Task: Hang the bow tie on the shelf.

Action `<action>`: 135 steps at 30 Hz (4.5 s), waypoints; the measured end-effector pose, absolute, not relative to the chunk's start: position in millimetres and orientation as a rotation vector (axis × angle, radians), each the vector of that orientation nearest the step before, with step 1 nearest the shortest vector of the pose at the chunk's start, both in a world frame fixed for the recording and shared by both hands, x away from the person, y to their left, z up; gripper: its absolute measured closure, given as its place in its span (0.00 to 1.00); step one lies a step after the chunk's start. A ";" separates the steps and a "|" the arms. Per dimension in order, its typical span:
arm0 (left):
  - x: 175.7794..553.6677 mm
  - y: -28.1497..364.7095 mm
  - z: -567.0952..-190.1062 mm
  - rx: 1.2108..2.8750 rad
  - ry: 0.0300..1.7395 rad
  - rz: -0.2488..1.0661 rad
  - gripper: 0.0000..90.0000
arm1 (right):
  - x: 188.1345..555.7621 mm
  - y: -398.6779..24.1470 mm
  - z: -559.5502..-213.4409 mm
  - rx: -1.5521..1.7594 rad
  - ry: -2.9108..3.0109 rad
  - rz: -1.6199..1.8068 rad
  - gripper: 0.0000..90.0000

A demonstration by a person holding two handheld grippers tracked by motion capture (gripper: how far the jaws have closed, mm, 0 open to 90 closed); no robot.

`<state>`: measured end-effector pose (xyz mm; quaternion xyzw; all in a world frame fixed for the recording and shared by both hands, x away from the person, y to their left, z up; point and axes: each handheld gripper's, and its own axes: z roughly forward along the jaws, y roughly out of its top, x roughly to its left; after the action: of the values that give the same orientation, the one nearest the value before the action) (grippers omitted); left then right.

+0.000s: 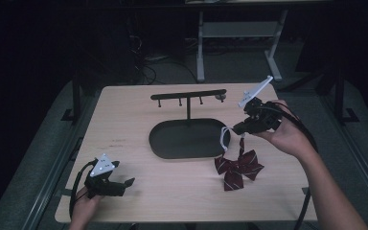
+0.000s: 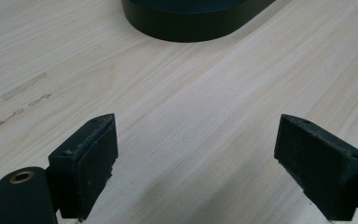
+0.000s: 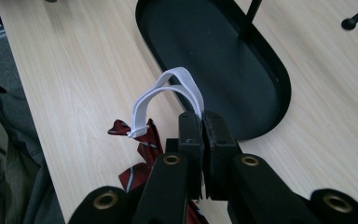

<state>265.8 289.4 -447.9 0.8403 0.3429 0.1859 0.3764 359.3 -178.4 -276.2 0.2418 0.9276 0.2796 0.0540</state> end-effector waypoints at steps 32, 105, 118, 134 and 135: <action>265.5 289.9 -447.7 2.144 0.871 0.477 0.15 | 382.4 -164.7 -260.8 0.729 2.817 0.837 0.97; 265.7 292.3 -446.8 2.131 0.872 0.474 0.15 | 469.8 -160.0 -258.4 0.891 2.816 0.768 0.97; 265.2 292.6 -446.4 2.129 0.872 0.471 0.15 | 485.6 -160.9 -269.5 0.964 2.814 0.757 0.96; 264.8 291.9 -446.6 2.120 0.873 0.469 0.15 | 493.2 -159.8 -275.3 0.996 2.780 0.744 0.94; 264.8 291.9 -446.6 2.120 0.873 0.469 0.15 | 493.2 -159.8 -275.3 0.996 2.780 0.744 0.94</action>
<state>264.8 291.9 -446.6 0.8342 0.3435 0.1844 0.3900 493.2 -159.8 -275.3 0.3268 0.9118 0.2440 0.0482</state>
